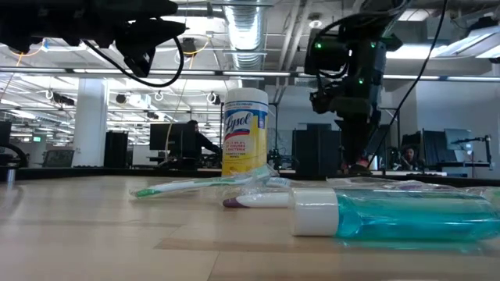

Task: Pick & Place toothbrushing station
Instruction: Put the top purple toothbrush into the transparent organizer

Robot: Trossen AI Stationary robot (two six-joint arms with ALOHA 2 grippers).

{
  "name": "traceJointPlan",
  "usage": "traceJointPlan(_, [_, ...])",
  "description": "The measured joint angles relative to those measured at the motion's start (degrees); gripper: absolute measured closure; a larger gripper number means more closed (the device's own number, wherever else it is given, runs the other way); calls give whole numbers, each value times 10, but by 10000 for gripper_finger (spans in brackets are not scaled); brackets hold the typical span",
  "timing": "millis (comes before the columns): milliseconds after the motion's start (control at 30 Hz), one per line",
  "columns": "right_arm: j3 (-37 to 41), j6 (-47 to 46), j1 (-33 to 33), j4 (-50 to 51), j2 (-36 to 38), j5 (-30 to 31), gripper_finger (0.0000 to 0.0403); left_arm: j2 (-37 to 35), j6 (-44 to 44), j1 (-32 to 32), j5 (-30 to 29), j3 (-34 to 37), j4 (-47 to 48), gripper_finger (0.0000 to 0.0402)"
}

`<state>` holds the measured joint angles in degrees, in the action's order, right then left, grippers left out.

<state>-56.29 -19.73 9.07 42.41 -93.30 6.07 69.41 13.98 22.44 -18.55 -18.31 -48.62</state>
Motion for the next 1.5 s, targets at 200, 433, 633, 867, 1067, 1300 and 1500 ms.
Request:
traceJointPlan(200, [24, -8, 2, -36, -1, -2, 300, 0, -1, 0, 0, 0, 0, 280])
traceJointPlan(433, [37, -9, 2, -43, -1, -1, 300, 0, -2, 0, 0, 0, 0, 280])
traceJointPlan(633, [52, -9, 4, -75, -1, -1, 300, 0, -2, 0, 0, 0, 0, 282])
traceJointPlan(867, [68, -11, 5, -91, -1, 0, 300, 0, -2, 0, 0, 0, 0, 284])
traceJointPlan(1067, [85, -27, 5, -99, -1, 0, 302, 0, -2, 0, 0, 0, 0, 284])
traceJointPlan(1300, [85, -28, 5, -109, -1, 14, 367, 0, -2, 0, 0, 0, 0, 284])
traceJointPlan(1500, [85, -28, 5, -118, -1, 15, 400, 0, -2, 0, 0, 0, 0, 284])
